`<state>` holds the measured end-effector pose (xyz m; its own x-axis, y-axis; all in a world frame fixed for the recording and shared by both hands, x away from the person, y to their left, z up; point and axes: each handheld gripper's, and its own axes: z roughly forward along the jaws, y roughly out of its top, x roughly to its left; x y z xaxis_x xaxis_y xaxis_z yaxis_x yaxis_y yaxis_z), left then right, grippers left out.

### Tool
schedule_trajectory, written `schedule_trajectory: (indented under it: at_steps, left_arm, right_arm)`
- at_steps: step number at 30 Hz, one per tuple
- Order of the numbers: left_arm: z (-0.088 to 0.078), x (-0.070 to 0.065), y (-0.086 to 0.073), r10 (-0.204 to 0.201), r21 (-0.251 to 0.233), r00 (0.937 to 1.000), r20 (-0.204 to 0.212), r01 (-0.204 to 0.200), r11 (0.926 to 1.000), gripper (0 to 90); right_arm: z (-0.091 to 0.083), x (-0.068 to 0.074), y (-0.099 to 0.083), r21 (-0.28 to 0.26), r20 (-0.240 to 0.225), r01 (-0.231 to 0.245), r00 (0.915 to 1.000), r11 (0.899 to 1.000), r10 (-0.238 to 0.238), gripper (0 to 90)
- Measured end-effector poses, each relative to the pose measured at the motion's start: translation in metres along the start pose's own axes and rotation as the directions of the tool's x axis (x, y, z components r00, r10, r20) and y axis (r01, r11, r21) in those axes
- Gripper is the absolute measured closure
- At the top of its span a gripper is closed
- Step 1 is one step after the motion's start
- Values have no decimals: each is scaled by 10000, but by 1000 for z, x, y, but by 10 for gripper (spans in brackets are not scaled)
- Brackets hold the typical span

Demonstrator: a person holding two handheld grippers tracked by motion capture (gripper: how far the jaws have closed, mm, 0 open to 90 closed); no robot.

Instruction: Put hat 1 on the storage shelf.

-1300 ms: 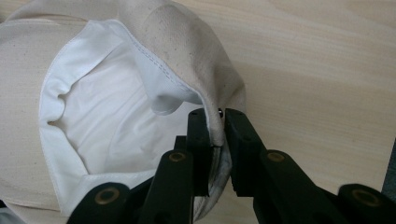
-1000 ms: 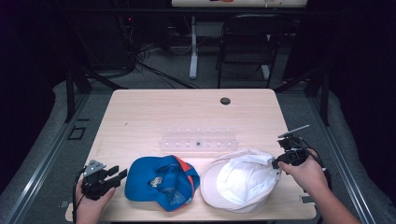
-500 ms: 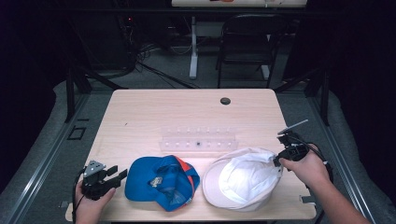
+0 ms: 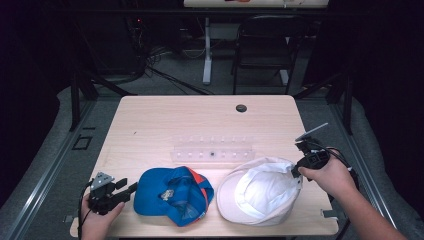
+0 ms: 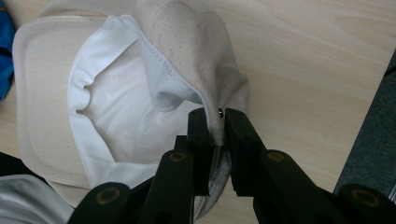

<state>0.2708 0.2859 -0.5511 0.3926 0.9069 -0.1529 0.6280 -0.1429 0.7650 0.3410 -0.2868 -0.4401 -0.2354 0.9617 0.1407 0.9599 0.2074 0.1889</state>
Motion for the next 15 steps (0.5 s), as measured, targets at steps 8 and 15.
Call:
schedule_trajectory:
  at_steps: [8, 15]
  left_arm:
    - [1, -1, 0, -2, 89, 10000, -4, 2, 10000, 527]
    - [2, -1, 0, 3, 79, 10000, 31, -4, 10000, 529]
  right_arm:
    - [-16, 5, 2, 228, 97, -105, 9999, 9997, 102, 811]
    - [-29, 13, 6, 310, 356, -42, 9994, 9995, 31, 811]
